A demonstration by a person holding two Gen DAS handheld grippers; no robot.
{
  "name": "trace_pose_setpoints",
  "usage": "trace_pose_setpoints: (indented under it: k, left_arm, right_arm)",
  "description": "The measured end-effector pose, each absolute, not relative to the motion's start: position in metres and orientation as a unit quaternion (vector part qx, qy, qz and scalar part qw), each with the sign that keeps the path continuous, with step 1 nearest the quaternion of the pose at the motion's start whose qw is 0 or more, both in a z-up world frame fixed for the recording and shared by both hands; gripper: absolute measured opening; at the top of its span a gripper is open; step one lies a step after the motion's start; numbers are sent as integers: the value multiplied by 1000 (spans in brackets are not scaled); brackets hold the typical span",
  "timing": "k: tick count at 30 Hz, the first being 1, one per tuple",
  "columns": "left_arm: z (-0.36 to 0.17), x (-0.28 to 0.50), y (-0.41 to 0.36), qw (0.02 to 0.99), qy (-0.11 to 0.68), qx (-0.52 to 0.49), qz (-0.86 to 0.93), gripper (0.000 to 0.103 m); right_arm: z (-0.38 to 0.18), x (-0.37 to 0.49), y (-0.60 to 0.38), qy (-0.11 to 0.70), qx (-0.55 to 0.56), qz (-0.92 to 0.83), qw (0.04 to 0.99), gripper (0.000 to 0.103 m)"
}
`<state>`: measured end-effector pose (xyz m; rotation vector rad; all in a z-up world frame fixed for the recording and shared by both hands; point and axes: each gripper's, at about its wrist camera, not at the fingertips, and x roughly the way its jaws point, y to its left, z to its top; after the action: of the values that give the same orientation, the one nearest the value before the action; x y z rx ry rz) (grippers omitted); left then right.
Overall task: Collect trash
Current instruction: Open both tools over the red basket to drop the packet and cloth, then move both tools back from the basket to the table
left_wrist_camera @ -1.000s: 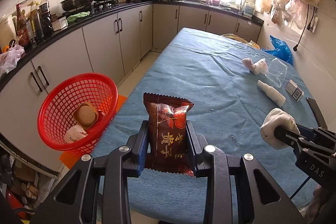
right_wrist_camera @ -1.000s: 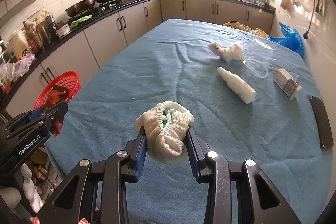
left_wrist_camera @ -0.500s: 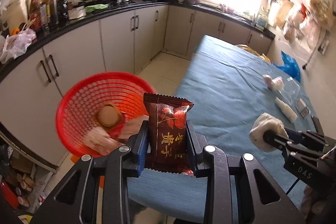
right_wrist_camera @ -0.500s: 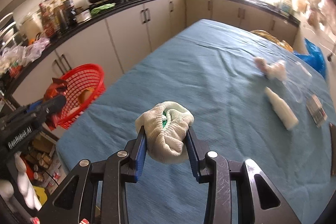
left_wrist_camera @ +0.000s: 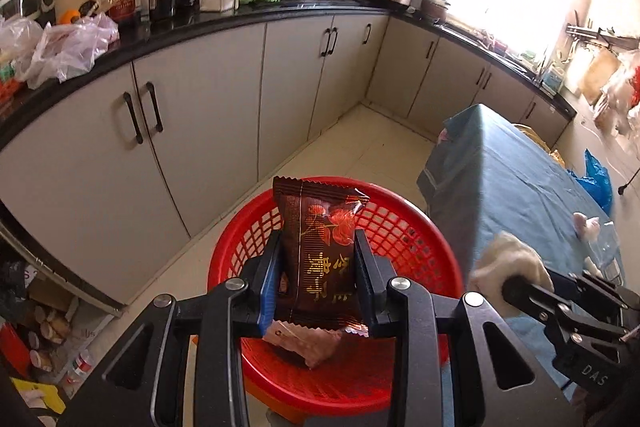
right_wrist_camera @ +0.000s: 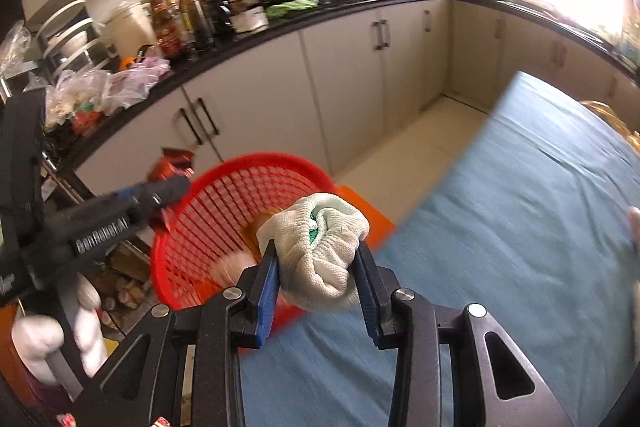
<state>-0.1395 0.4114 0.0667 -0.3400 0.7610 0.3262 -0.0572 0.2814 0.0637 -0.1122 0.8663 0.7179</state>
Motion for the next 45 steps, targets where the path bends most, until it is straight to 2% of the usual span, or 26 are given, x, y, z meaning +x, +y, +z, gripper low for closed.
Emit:
trace_pose_setpoints:
  k: [2, 3, 5, 6, 14, 21, 32, 37, 40, 45]
  left_arm:
    - [64, -136, 419, 899, 371, -172, 156, 36]
    - [64, -136, 421, 899, 370, -173, 157, 44]
    - [66, -141, 425, 898, 365, -180, 168, 57]
    - [67, -144, 425, 898, 361, -182, 172, 59]
    - [91, -206, 421, 904, 307, -216, 205, 63]
    - [114, -252, 394, 912, 272, -160, 263, 69]
    - [121, -272, 380, 904, 261, -168, 295, 70]
    - [123, -277, 379, 902, 255, -159, 311, 78]
    - [122, -281, 381, 900, 252, -153, 321, 87]
    - [112, -279, 391, 898, 258, -167, 315, 87]
  right_arm:
    - [57, -47, 296, 412, -44, 357, 837, 45]
    - [54, -43, 300, 414, -38, 364, 833, 50]
    - [46, -35, 307, 418, -24, 381, 824, 52]
    - [44, -33, 308, 416, -18, 388, 822, 52]
    - [39, -36, 284, 355, 6, 384, 852, 54]
    - [29, -19, 270, 370, 43, 361, 855, 54]
    - [32, -22, 262, 356, 45, 349, 866, 56]
    - [33, -22, 258, 352, 41, 338, 872, 56]
    - [33, -22, 259, 352, 36, 329, 876, 56]
    - [33, -17, 263, 367, 21, 309, 877, 56]
